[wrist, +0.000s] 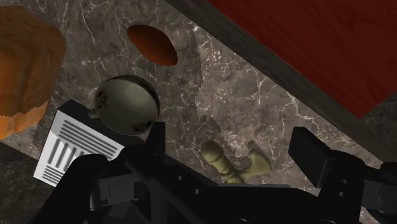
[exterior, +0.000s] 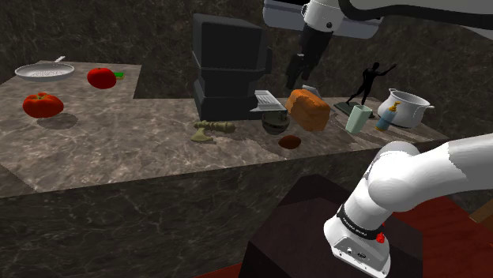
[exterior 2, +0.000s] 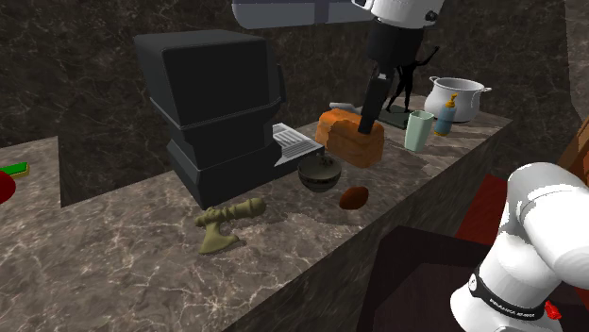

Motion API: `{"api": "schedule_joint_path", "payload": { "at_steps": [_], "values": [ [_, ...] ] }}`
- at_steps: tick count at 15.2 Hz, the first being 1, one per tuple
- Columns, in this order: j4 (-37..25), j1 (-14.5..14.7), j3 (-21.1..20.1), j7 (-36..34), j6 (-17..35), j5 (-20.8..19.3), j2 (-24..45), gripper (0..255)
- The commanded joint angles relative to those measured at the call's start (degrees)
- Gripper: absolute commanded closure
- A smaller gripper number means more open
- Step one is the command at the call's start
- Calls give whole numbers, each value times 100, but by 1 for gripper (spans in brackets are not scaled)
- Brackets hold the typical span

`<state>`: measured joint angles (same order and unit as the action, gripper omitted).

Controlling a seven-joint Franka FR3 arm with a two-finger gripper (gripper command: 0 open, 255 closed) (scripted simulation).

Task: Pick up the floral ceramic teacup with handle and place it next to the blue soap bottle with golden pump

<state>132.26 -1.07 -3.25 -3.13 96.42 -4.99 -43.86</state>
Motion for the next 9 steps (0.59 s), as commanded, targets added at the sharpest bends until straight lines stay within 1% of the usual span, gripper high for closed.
{"api": "schedule_joint_path", "payload": {
  "at_steps": [1, 9],
  "values": [
    [0, 0, 0, 0, 0, 0, 0, 0],
    [288, -238, 991, 806, 985, -78, 780, 0]
  ]
}}
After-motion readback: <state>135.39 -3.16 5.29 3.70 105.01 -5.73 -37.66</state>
